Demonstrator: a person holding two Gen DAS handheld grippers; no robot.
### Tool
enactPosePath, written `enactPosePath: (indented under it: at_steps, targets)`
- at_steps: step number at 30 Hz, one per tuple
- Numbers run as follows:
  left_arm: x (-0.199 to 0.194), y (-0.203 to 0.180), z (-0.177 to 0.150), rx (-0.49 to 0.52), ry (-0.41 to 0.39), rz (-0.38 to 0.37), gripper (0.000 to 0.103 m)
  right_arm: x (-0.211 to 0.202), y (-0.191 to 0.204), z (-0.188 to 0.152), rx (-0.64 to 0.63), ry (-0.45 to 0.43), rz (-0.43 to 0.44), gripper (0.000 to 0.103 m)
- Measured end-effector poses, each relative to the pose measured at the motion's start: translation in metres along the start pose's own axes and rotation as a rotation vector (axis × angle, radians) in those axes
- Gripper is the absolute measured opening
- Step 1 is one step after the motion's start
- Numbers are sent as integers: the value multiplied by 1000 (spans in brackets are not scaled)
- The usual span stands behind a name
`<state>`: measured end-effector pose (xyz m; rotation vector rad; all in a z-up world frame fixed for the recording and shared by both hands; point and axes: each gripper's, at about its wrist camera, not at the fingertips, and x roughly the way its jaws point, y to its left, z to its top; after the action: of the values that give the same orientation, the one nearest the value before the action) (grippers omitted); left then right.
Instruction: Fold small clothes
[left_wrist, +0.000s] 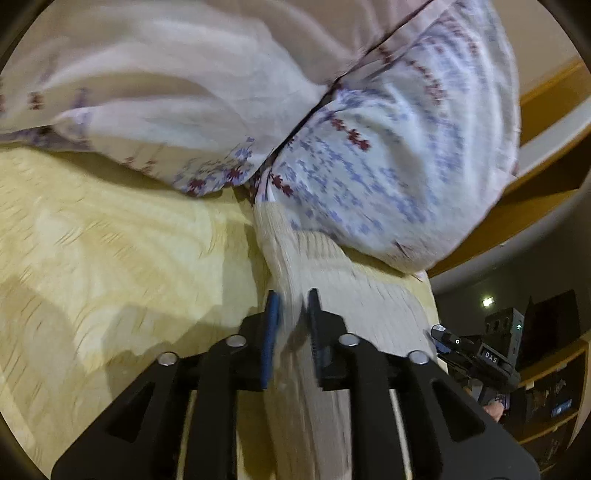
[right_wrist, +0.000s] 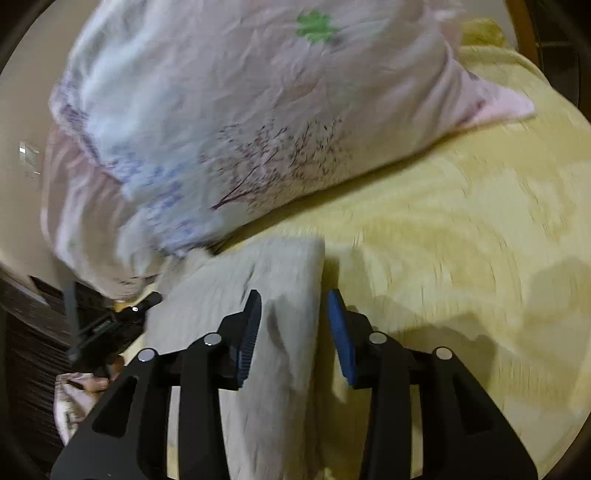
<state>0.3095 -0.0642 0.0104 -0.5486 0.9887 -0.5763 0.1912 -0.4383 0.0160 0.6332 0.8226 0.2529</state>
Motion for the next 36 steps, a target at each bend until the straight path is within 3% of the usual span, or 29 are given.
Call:
enactPosePath:
  at_steps: [2, 5, 6, 7, 9, 13, 17, 21, 23, 28, 33, 35, 36]
  targets:
    - [-8, 3, -14, -23, 21, -46, 37, -2, -3, -12, 18, 15, 33, 41]
    - [-5, -2, -37, -27, 60, -62, 48, 5, -3, -26, 34, 44, 70, 40]
    - [-3, -4, -42, -23, 66, -61, 49, 9, -1, -30, 23, 53, 70, 35]
    - [-1, -9, -50, -22, 66, -64, 50, 12, 3, -33, 8, 53, 72, 18]
    - [-4, -12, -53, -5, 46, -49, 50, 7, 16, -36, -44, 5, 40, 10]
    - [-17, -16, -57, 16, 26, -50, 50, -14, 36, -34, -107, -104, -26, 8]
    - [-21, -16, -59, 28, 38, -45, 50, 10, 13, -33, -35, -29, -126, 8]
    - [-20, -15, -62, 2, 43, -62, 56, 9, 5, -35, 10, -26, -72, 16]
    - [-27, -11, -65, -14, 41, -78, 69, -4, -1, -37, 57, -27, -42, 42]
    - [-41, -11, -79, -13, 30, -98, 72, -31, -11, -63, 71, -18, 72, 44]
    - [-47, -16, -98, 8, 35, -80, 72, -45, 5, -97, -25, -3, 85, 33]
    - [-48, -21, -105, 28, 29, -53, 72, -41, 13, -106, -75, 4, 35, 10]
    - [-49, -25, -109, 39, 27, -41, 72, -41, 16, -107, -96, -12, -6, 10]
